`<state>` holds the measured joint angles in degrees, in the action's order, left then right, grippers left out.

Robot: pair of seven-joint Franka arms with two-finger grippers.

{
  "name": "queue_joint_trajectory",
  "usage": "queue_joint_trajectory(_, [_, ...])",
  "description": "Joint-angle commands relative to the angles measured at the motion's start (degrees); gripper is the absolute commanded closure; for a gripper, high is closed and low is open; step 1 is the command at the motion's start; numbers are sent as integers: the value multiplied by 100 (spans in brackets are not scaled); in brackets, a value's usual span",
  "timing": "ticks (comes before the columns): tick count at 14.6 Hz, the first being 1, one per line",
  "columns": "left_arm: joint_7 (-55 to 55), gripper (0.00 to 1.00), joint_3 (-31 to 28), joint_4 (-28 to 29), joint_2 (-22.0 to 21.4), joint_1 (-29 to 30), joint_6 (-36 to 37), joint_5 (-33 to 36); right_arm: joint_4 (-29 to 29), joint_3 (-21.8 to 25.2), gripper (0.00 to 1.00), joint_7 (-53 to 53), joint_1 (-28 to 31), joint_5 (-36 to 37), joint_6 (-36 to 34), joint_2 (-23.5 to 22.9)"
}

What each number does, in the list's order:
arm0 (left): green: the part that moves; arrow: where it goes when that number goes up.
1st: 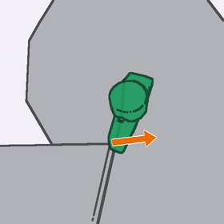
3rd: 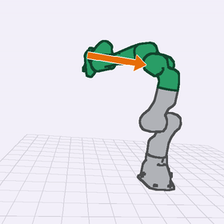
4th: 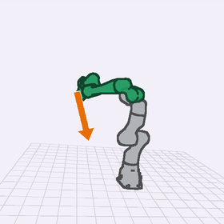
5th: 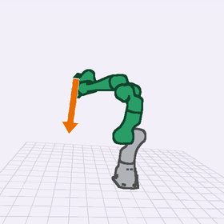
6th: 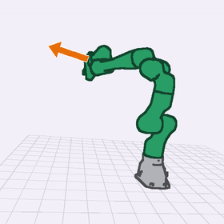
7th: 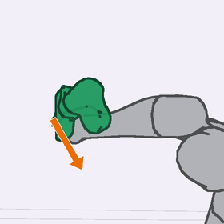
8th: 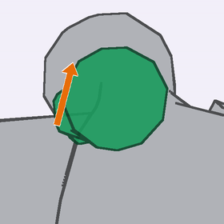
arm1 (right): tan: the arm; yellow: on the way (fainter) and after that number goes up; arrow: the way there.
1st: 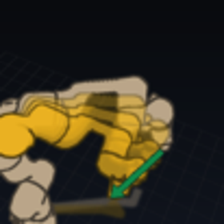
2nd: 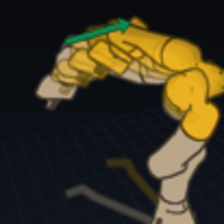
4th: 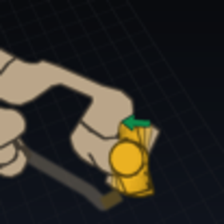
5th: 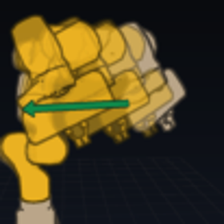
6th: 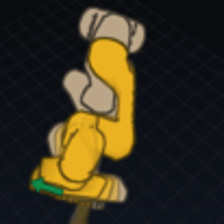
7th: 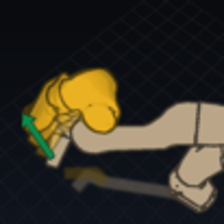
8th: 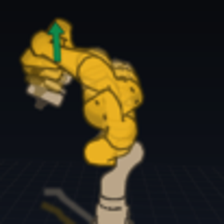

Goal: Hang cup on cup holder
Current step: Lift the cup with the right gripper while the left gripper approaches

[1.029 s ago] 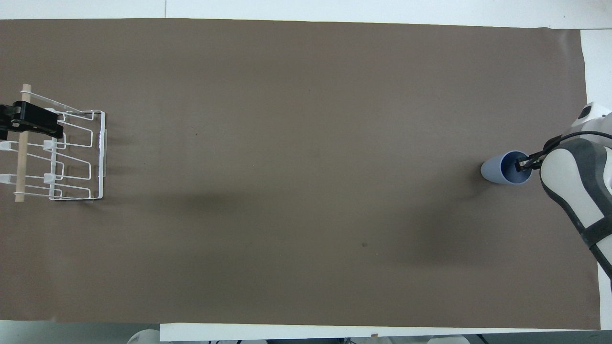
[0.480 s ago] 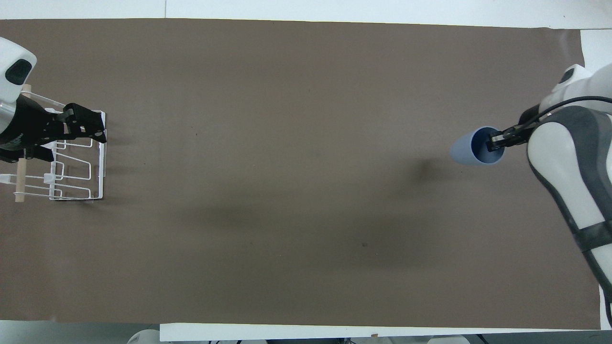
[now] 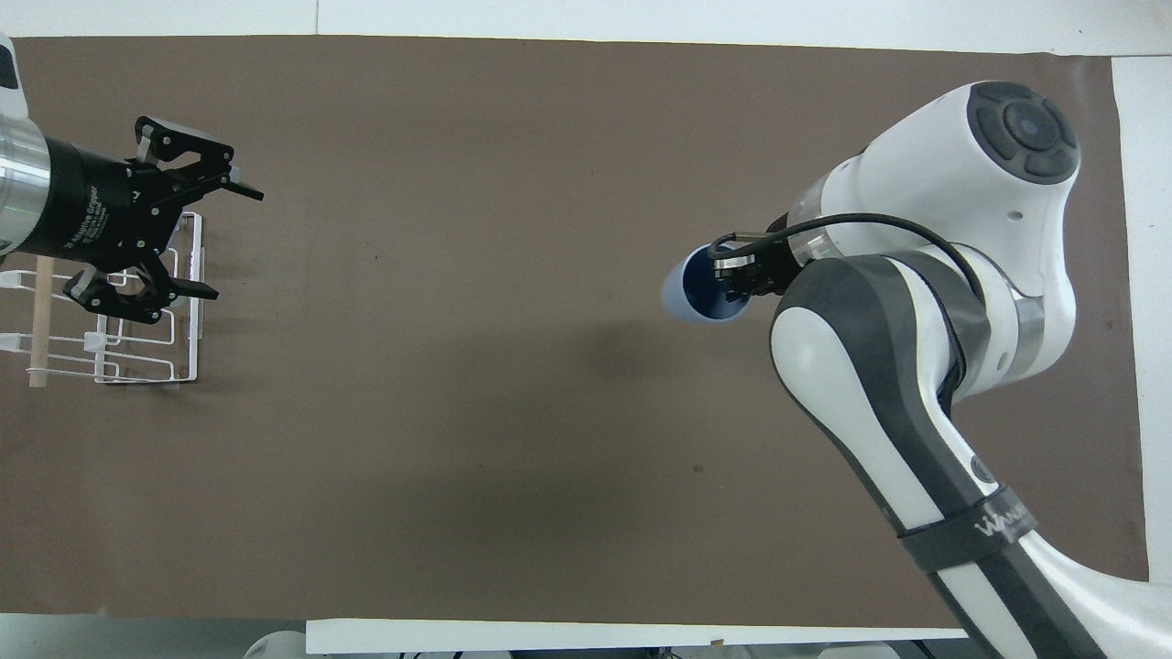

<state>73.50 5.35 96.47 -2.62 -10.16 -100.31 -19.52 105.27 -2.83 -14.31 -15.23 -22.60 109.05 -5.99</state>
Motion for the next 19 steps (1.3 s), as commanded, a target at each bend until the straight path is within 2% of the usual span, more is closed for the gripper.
queue_joint_trajectory(1, [490,0,-51,283,-37,-563,-506,-44,28,37,100,-19,108,-1250,116,-17])
queue_joint_trajectory(4, [507,0,-43,504,24,-978,-1015,124,265,37,100,-185,-138,-2596,590,54])
queue_joint_trajectory(7, [1733,0,-34,409,243,-1102,-1193,19,380,29,100,-572,-515,-3529,1030,98])
queue_joint_trajectory(10, [2272,0,-95,311,244,-1005,-781,-701,450,28,100,-643,-683,-3865,1136,115])
queue_joint_trajectory(15, [2626,0,-95,74,288,-470,-87,-993,494,28,100,-669,-850,-4261,1145,142])
queue_joint_trajectory(17, [2547,0,-87,179,279,-416,-173,-1010,494,20,100,-766,-859,-4261,1154,151])
queue_joint_trajectory(19, [2476,0,-69,355,227,-451,-401,-1333,503,20,100,-793,-964,-4261,1171,151])
